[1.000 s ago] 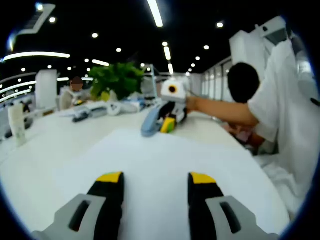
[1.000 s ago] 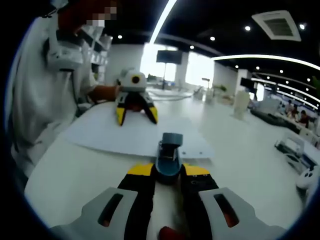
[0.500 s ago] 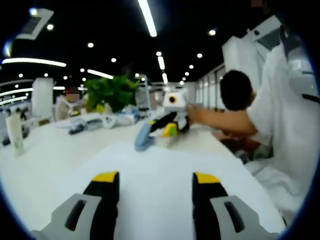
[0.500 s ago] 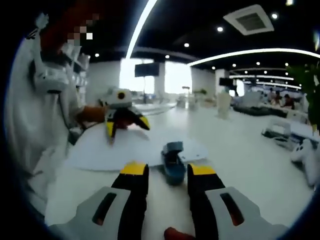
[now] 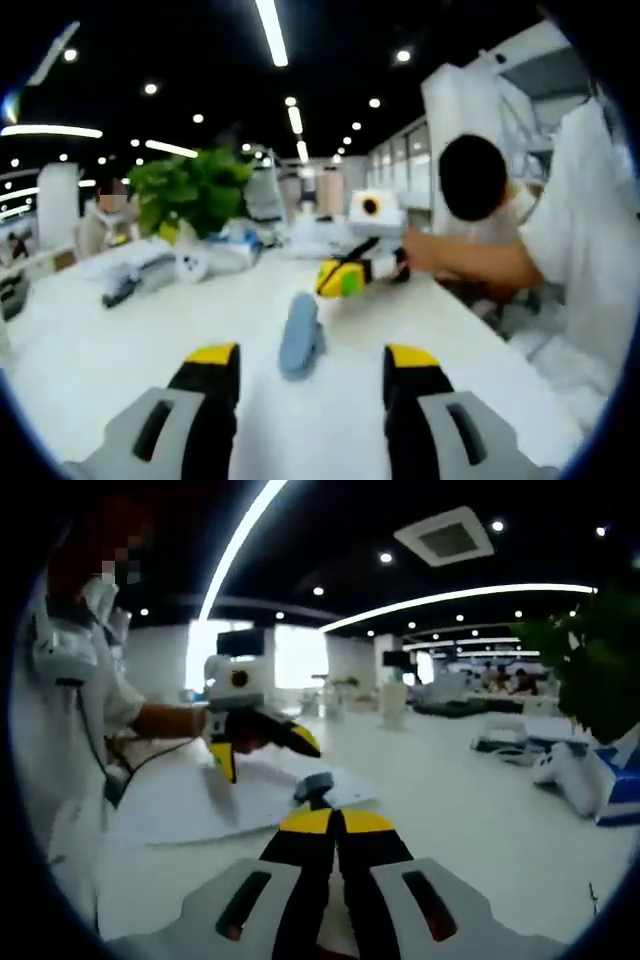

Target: Pick up the paper insert the paper into the punch align the paper edges press the punch to punch holes

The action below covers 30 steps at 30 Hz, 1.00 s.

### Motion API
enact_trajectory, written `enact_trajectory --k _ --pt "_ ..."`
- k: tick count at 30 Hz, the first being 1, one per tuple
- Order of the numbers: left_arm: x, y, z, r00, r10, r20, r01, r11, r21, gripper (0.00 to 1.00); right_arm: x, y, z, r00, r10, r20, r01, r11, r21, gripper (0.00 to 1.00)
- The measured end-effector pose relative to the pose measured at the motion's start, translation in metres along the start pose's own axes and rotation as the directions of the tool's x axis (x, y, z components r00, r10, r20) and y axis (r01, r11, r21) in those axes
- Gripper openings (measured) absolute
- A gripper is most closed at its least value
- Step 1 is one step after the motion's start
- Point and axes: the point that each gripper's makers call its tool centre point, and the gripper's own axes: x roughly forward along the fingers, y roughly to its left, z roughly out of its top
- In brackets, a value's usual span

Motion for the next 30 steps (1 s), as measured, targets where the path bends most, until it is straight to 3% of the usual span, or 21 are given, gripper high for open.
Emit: enact_trajectory --k 4,9,12,15,22,27,30 --pt "0.020 0.004 -0.004 0.999 -0.029 0.028 0.030 0.999 -0.036 0.45 0.008 -0.004 -0.011 0.998 -0.039 -0.049 0.038 0.999 -0.004 0.05" --pt "0.029 0.006 -0.013 0.999 -0.045 0.022 0.046 0.998 -0.038 0.46 0.019 -0.006 -0.017 0.993 -0.068 -0.092 0.067 0.998 -0.013 0.05" --pt "0.028 0.006 -0.011 0.998 -0.054 0.031 0.055 0.998 -0.032 0.46 0.024 -0.004 -0.025 0.986 -0.084 -0.146 0.080 0.996 -0.034 0.05" --pt "0.025 0.009 -0.010 0.998 -0.047 0.046 0.049 0.998 -0.045 0.46 0.029 -0.001 -0.026 0.984 -0.089 -0.158 0.082 0.995 -0.050 0.05" --pt "0.020 0.002 0.003 0.998 -0.052 0.018 0.052 0.999 0.015 0.46 0.028 -0.005 -0.027 0.982 -0.107 -0.159 0.100 0.994 -0.048 0.05" --pt "0.024 -0.004 -0.008 0.997 -0.071 -0.006 0.071 0.997 0.036 0.46 0.017 -0.006 -0.020 0.979 -0.161 -0.126 0.159 0.987 -0.019 0.06" --pt "0.025 0.000 -0.015 0.998 -0.066 0.001 0.066 0.998 0.010 0.46 0.014 0.012 -0.020 0.990 -0.087 -0.115 0.082 0.996 -0.041 0.19"
